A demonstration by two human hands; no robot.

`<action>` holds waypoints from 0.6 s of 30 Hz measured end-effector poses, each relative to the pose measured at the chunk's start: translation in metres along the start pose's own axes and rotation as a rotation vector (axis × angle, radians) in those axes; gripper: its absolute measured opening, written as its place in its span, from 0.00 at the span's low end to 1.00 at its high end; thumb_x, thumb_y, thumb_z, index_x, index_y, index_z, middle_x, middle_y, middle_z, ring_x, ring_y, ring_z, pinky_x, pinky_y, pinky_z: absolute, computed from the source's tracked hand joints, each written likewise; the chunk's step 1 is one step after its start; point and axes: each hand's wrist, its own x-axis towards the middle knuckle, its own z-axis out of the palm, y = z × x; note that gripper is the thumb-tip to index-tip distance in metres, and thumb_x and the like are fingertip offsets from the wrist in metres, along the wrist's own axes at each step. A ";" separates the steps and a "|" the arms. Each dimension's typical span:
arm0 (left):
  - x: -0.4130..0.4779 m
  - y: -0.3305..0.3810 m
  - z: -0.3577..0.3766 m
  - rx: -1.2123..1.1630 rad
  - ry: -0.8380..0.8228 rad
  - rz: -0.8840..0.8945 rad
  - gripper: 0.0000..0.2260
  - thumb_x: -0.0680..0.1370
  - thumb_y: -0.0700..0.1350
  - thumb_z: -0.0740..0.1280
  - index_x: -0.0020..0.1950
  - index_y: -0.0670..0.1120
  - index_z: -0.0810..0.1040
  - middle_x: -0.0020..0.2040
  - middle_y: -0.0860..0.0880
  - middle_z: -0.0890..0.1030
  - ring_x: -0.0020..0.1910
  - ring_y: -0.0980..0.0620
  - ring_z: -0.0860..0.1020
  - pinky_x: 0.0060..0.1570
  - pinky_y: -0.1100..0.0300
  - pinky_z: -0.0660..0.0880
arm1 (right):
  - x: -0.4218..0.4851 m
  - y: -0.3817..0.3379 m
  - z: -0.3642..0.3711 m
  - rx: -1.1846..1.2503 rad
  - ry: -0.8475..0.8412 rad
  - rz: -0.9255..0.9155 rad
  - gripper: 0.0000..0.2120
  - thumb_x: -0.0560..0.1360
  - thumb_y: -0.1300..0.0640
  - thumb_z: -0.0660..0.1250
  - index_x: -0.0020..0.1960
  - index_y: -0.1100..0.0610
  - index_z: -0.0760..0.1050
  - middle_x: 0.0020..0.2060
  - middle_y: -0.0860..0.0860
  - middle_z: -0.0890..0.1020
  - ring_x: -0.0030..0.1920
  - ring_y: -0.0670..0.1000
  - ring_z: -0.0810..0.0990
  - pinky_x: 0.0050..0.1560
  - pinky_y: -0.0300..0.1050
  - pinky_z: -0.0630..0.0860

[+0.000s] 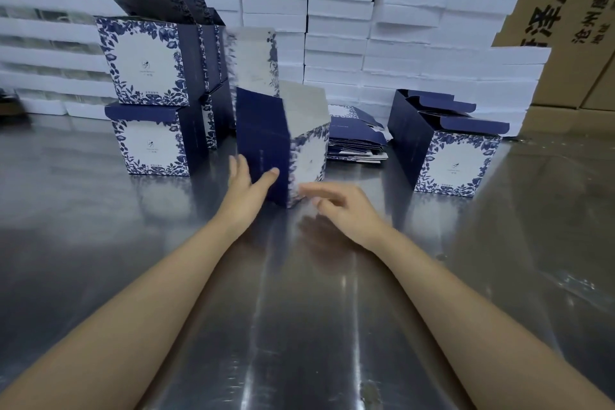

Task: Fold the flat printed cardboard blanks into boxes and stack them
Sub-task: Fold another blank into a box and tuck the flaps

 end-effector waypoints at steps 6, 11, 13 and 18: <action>0.001 0.004 0.001 -0.041 0.151 0.000 0.39 0.77 0.69 0.52 0.80 0.49 0.46 0.80 0.54 0.44 0.78 0.55 0.47 0.72 0.57 0.47 | 0.000 -0.014 0.031 0.200 0.038 0.022 0.13 0.79 0.67 0.60 0.47 0.55 0.81 0.23 0.51 0.78 0.28 0.52 0.78 0.30 0.33 0.70; 0.000 -0.003 -0.001 0.107 0.074 0.146 0.34 0.79 0.54 0.66 0.78 0.44 0.55 0.77 0.49 0.62 0.74 0.52 0.62 0.72 0.60 0.58 | 0.007 -0.008 0.018 0.249 0.450 0.080 0.14 0.77 0.68 0.60 0.47 0.55 0.81 0.23 0.47 0.74 0.24 0.42 0.70 0.31 0.35 0.69; 0.000 -0.004 -0.004 0.109 -0.004 0.168 0.30 0.80 0.52 0.64 0.78 0.46 0.57 0.75 0.51 0.65 0.72 0.54 0.65 0.72 0.56 0.61 | 0.009 -0.003 0.010 0.214 0.584 0.132 0.14 0.78 0.66 0.60 0.53 0.52 0.79 0.31 0.49 0.77 0.31 0.41 0.73 0.37 0.37 0.72; -0.011 0.000 -0.002 0.082 -0.249 0.283 0.20 0.82 0.42 0.62 0.74 0.47 0.65 0.66 0.57 0.75 0.63 0.61 0.75 0.62 0.66 0.70 | 0.017 0.011 -0.004 0.474 0.553 0.398 0.23 0.81 0.52 0.58 0.75 0.45 0.61 0.65 0.47 0.73 0.64 0.51 0.74 0.68 0.55 0.70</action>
